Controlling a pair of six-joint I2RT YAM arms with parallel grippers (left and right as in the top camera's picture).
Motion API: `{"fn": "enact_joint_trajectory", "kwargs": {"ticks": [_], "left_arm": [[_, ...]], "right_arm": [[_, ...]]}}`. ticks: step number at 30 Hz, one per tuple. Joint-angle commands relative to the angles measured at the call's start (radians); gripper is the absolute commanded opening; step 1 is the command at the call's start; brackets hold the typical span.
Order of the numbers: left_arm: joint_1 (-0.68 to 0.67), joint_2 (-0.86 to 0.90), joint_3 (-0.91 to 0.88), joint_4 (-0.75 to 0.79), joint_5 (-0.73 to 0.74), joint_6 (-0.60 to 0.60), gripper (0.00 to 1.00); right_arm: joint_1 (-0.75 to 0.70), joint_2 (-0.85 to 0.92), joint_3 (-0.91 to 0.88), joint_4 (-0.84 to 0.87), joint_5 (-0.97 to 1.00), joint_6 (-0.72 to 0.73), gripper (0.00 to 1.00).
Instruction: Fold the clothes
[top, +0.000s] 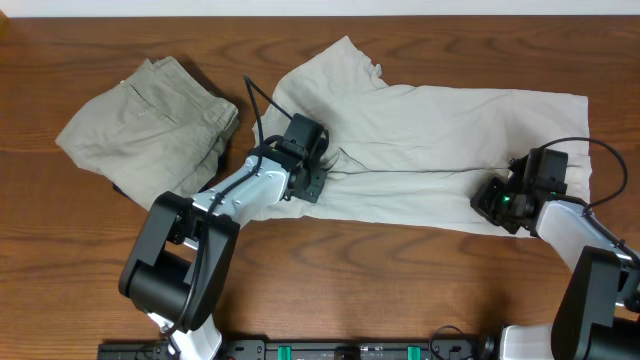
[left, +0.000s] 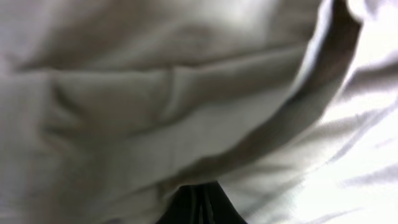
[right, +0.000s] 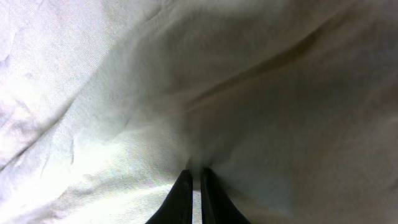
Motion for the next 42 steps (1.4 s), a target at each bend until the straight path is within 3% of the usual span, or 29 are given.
{"fn": "enact_joint_trajectory", "kwargs": {"ticks": [1,11,17,21,24,27,31,36,42], "left_arm": [[0.009,0.017,-0.013,0.039,-0.066,0.053,0.06],[0.055,0.017,0.002,0.22,-0.12,0.088,0.06],[0.092,0.017,0.042,0.272,-0.119,0.087,0.12],[0.098,0.001,0.111,0.151,-0.122,0.087,0.13],[0.096,-0.039,0.167,0.018,-0.113,0.074,0.22],[0.093,-0.078,0.18,-0.083,-0.003,0.056,0.25],[0.089,-0.065,0.167,-0.122,0.17,0.057,0.27],[0.062,-0.018,0.156,-0.15,0.174,0.056,0.3],[0.056,0.016,0.156,-0.183,0.087,-0.011,0.11]], "right_arm": [[-0.001,0.042,-0.045,-0.023,0.183,0.011,0.08],[-0.001,0.042,-0.045,-0.024,0.183,0.011,0.07],[-0.001,0.042,-0.045,-0.024,0.183,0.014,0.07],[-0.001,0.042,-0.045,-0.025,0.183,0.015,0.07],[-0.001,0.042,-0.045,-0.025,0.184,0.014,0.08],[-0.001,0.042,-0.045,-0.024,0.183,0.015,0.09],[-0.001,0.042,-0.045,-0.024,0.183,0.015,0.09],[-0.001,0.042,-0.045,-0.024,0.183,0.015,0.1],[-0.001,0.042,-0.045,-0.032,0.183,0.014,0.11]]}}
